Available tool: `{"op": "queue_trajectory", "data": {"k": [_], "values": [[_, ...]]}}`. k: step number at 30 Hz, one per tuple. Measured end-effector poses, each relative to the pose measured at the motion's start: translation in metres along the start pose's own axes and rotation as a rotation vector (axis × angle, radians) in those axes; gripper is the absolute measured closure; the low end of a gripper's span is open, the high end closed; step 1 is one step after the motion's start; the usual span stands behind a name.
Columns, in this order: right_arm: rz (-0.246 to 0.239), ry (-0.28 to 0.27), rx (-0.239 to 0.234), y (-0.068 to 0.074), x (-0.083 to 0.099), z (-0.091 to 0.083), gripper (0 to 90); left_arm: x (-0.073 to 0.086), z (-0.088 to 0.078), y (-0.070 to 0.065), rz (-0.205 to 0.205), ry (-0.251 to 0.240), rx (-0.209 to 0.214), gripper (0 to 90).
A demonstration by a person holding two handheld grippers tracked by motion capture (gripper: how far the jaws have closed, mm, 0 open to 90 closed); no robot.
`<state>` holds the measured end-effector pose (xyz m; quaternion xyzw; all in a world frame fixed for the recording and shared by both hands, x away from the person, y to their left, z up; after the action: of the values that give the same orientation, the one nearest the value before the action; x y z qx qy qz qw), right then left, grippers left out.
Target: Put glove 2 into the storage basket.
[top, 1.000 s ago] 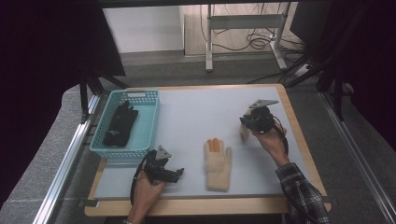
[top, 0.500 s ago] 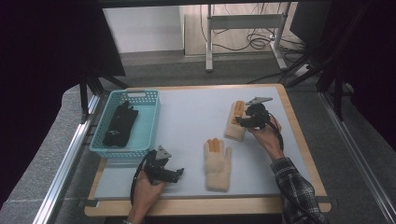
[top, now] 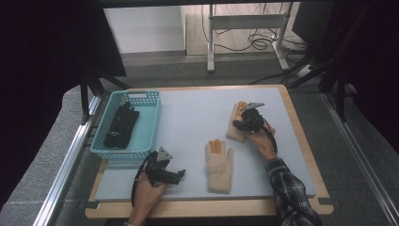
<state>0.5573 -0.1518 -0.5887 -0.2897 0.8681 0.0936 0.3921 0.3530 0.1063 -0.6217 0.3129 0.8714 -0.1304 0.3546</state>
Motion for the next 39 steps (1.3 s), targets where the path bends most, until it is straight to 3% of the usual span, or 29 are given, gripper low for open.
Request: {"op": "queue_trajectory", "data": {"k": [12,19,20,21,23,26,27,33,39], "values": [[-0.021,-0.065,-0.059,0.013,-0.017,-0.046,57.7,0.0,0.0,0.0,0.0,0.0,0.0,3.8],[-0.053,-0.093,-0.101,0.026,-0.024,-0.081,57.7,0.0,0.0,0.0,0.0,0.001,0.0,3.8],[-0.057,-0.102,-0.125,0.032,-0.026,-0.093,57.7,0.0,0.0,0.0,0.0,0.001,0.0,3.8],[-0.057,-0.102,-0.125,0.032,-0.026,-0.093,57.7,0.0,0.0,0.0,0.0,0.001,0.0,3.8],[-0.062,-0.113,-0.154,0.039,-0.028,-0.106,57.7,0.0,0.0,0.0,0.0,0.001,0.0,3.8],[-0.077,-0.125,-0.224,0.061,-0.025,-0.13,57.7,0.0,0.0,0.0,0.002,0.001,-0.001,3.8],[-0.077,-0.125,-0.224,0.061,-0.025,-0.13,57.7,0.0,0.0,0.0,0.002,0.001,-0.001,3.8],[-0.136,-0.1,-0.291,0.1,-0.007,-0.151,57.5,0.0,0.0,0.0,0.0,-0.001,-0.002,3.8],[-0.171,-0.061,-0.352,0.138,0.009,-0.152,57.5,0.0,0.0,0.0,-0.002,-0.002,-0.002,3.8]]}}
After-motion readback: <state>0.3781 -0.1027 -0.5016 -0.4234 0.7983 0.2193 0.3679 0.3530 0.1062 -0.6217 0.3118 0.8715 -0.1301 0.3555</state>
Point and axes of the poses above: each handheld gripper's, and its own axes: z roughly forward along the jaws, x roughly out of its underside, y roughly to its left, the point moved 10 cm from there along z, roughly forward along the jaws, and after that the axes turned 3 degrees about z, right-handed, at the moved point
